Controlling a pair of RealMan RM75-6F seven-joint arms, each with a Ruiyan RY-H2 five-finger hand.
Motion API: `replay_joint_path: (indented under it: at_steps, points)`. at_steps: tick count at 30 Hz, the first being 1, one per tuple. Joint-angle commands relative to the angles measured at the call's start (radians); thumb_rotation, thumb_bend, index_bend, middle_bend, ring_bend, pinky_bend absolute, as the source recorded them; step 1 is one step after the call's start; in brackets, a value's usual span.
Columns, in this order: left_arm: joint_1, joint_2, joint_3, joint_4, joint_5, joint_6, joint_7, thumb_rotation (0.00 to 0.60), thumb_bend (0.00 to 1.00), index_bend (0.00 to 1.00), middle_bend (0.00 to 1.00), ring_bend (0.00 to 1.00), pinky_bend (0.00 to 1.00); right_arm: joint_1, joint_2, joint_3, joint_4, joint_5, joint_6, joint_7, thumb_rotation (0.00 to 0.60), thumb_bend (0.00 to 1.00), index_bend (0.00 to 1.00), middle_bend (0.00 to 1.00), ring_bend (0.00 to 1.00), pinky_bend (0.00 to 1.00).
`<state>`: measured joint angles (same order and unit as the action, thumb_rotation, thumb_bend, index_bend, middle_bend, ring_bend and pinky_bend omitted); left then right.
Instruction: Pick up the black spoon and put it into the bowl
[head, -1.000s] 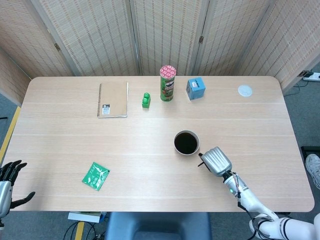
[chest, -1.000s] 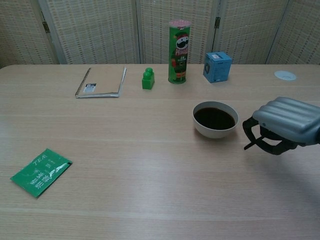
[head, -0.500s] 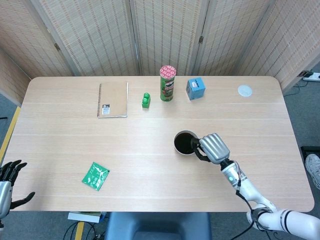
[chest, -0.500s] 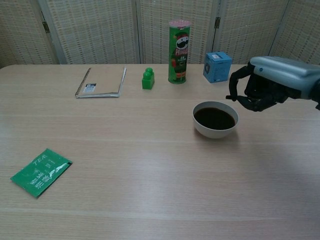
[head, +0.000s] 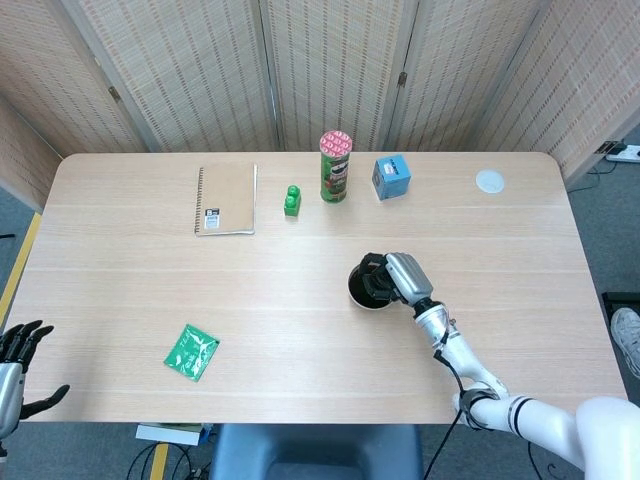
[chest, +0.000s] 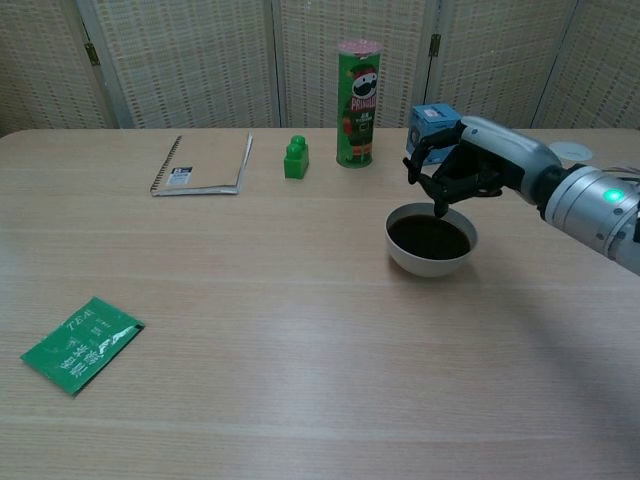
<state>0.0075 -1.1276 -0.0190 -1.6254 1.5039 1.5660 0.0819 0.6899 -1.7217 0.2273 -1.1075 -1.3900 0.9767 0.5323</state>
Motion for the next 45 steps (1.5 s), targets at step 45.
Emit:
replay_joint_path:
  at_steps: [45]
  points:
    - [0.021,0.013,0.0,-0.005,-0.016,0.009,0.006,0.6,0.16,0.21,0.16,0.13,0.18,0.08,-0.179,-0.024,0.302,-0.02,-0.079,0.254,0.6,0.52,0.77,0.99,1.0,1.0]
